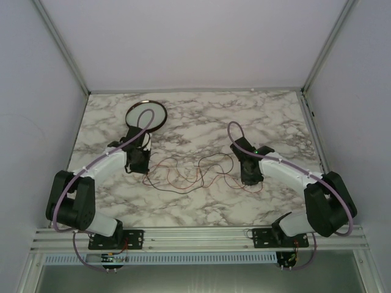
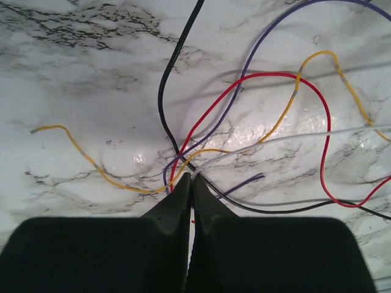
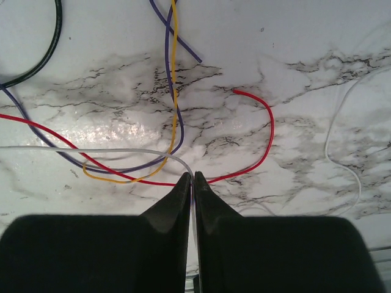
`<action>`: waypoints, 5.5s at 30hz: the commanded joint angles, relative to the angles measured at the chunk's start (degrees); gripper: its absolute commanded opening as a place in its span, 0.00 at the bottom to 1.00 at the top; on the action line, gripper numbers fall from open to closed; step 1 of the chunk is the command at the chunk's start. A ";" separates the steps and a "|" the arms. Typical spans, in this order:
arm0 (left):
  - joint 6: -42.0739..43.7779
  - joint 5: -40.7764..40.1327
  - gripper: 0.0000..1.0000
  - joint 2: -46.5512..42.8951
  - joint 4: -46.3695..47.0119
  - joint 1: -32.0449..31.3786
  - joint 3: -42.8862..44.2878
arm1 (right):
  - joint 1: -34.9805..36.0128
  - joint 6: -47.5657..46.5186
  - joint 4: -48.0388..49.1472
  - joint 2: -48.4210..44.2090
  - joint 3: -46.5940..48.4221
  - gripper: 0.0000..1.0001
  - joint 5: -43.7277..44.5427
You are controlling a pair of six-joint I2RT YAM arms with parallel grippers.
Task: Zip-tie the wires
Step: Straighten the cable at the center of the board, then pick up the ribbon at the center of the board.
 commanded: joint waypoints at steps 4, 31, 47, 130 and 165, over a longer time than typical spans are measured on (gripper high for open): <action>0.41 1.63 0.00 3.20 5.66 0.10 -1.61 | 0.23 0.14 2.24 1.16 2.82 0.12 -0.16; 1.77 -11.00 0.86 -9.27 -6.48 1.11 16.93 | -18.60 -1.42 19.89 -12.13 1.11 0.56 5.06; -0.67 5.87 1.00 -23.02 18.37 1.58 13.00 | -38.12 -13.33 42.25 5.76 1.64 0.54 1.87; -10.73 13.96 0.90 -12.97 67.06 -22.02 -0.87 | 12.13 -4.10 51.13 -15.95 15.68 0.00 21.45; -0.93 1.12 0.00 0.29 70.86 -30.51 8.53 | 18.94 2.63 40.59 -10.01 26.15 0.14 27.52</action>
